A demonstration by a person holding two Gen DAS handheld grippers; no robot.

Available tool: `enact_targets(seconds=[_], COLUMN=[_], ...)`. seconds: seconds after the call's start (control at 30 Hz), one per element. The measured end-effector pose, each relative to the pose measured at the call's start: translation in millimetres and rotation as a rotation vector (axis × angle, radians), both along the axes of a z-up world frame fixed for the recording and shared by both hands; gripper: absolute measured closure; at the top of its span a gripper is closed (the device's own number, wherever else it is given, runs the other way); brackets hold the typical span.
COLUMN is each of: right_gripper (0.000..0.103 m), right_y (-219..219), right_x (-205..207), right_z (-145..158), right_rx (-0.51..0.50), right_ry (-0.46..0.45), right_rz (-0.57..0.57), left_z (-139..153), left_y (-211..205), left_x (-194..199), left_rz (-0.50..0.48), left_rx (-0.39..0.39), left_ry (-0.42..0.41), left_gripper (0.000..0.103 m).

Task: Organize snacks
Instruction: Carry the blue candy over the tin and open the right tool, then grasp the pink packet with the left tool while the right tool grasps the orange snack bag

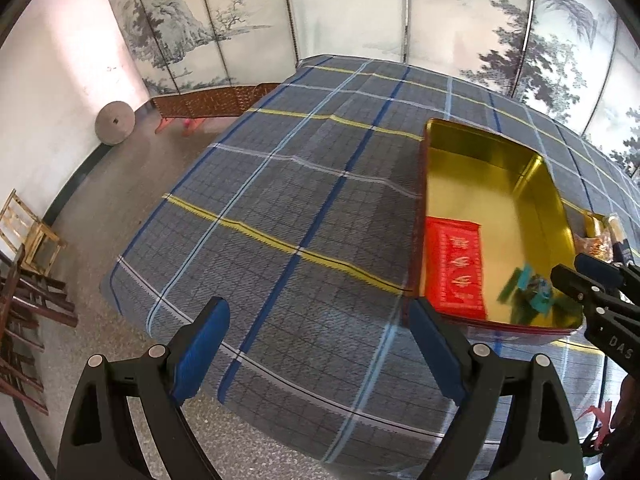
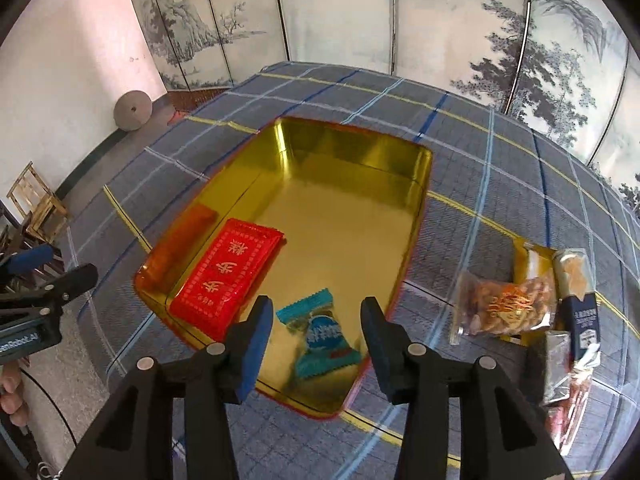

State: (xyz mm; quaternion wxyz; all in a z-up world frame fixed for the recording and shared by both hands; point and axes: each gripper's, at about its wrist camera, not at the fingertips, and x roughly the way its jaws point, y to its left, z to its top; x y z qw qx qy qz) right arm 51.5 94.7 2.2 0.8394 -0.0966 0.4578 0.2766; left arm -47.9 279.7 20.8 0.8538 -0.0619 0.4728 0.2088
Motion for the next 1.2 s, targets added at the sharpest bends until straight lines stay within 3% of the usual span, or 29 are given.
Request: enact_targets(seconds=[0.17,0.47,0.73,0.9,1.2], right_gripper=[0.056,0.056,0.056,0.056,0.056], right_y=[-34,-142,-234,-255,-239], right_x=[-1,12,17,16,13], right_z=[8,7,-17,-38,-53], right_rx=[0.016,-0.020,-0.077,-0.079,-0.026], right_ry=[-0.020,-0.046,-0.011,0.032,0.065], right_rz=[-0.031,-0.210,-0.370,-0.387,-0.333], left_z=[6,10,4,0,-6], left_y=[-20,-73,-123,-149,-176], left_x=[5,23,37,45,50], left_rz=[-0.040,-0.144,-0.245,-0.297,-0.335], left_rx=[-0.002,-0.011,-0.022,-0.020,-0.014], left_ry=[-0.013,-0.018,0.000,0.018,0.047], left_gripper=[0.014,0.014,0.014,0.014,0.014])
